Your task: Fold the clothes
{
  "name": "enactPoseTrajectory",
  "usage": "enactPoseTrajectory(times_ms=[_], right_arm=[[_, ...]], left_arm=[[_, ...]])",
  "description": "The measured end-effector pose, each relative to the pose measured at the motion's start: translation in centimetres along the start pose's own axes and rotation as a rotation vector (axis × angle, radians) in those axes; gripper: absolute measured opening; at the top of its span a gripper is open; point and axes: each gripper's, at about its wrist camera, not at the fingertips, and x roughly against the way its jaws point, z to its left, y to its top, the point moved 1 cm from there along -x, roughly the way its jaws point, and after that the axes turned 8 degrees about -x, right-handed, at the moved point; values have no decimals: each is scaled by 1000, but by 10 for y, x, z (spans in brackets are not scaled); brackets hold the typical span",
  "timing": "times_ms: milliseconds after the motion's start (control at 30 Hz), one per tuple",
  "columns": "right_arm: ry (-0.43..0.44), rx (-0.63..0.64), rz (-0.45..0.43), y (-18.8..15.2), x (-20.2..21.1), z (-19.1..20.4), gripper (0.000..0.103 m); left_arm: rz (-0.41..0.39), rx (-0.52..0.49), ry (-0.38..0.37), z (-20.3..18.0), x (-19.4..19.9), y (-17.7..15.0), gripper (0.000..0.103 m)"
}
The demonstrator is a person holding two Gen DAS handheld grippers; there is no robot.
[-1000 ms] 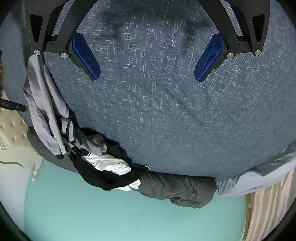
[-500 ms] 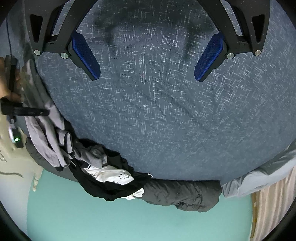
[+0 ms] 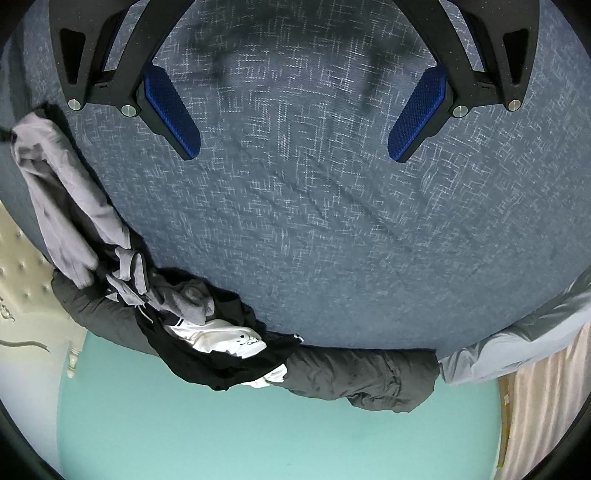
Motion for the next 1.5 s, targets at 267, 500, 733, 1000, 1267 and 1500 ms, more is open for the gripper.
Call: enactPoseTrajectory(times_ms=[267,500,733,1000,1267,1500], right_arm=[[32,91,-104,17,45,18,14],[105,129,-185,78,33,76,63],[79,142,-78,115,-38,118,65],[0,292,-60,121,-96,178,69],[-45,285,-12,127,-129,180,36],[0,197,-116,134,-88,131,5]], left_arm=[[6,3,5,-1,-5,0,103],[13,7,5,-1,-10,-1,103],[29,6,-9,-4,-15,-3,103],[49,7,-7,-3,-23,-7,103],[56,2,-7,-3,-25,-9,103],[47,-10,-13,-10,-22,-9,103]])
